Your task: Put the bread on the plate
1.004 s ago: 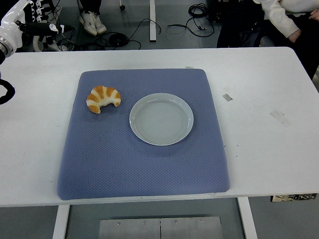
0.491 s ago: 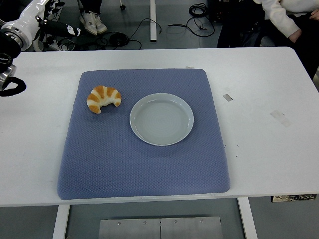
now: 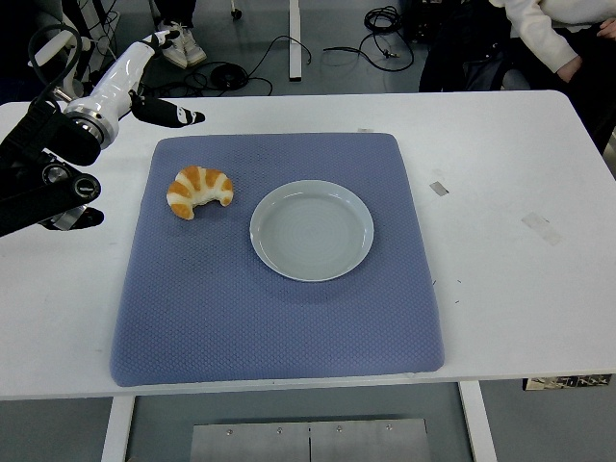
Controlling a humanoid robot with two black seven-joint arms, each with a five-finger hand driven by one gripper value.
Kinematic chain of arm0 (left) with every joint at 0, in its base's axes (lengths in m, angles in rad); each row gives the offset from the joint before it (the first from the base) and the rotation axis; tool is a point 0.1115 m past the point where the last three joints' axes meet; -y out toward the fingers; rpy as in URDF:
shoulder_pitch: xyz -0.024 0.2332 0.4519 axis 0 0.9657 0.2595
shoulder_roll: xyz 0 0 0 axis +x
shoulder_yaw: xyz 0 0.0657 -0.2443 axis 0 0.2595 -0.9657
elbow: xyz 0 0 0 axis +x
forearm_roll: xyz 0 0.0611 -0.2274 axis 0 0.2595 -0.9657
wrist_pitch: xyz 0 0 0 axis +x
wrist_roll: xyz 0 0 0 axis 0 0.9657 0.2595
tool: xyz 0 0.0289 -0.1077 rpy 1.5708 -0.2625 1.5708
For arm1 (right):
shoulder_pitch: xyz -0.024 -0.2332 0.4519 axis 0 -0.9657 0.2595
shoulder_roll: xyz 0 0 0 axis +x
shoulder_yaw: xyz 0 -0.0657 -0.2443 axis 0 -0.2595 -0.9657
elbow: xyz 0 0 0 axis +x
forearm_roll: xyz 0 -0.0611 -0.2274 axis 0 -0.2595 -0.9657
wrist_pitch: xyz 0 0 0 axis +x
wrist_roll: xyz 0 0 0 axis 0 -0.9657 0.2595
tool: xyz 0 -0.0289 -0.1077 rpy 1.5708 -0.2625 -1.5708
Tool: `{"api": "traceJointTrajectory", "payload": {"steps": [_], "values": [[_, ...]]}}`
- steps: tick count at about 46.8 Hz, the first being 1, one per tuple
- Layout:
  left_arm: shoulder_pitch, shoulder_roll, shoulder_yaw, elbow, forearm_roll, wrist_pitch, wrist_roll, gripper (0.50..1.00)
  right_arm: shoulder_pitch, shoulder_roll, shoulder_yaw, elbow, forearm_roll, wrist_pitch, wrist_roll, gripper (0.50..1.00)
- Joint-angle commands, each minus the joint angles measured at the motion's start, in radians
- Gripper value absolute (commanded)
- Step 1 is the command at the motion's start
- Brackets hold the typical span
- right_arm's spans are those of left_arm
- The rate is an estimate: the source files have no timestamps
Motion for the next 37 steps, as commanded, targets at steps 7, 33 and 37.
{"api": "traceJointTrajectory", "payload": {"steps": [7,33,37], "values": [[0.005,0.031,0.026,-0.017,-0.002,-0.047,0.035,0.977,0.001,0.000,0.000,0.000,0.000,0.000,0.000,1.000],[0.028,-0.038,0.127,-0.004,-0.013,0.000,0.043,0.977,0.001,0.000,0.000,0.000,0.000,0.000,0.000,1.000],[0.028,-0.032,0.127,-0.004,-0.013,-0.001,0.046,0.975,0.000,0.000,0.000,0.000,0.000,0.000,0.000,1.000]]}}
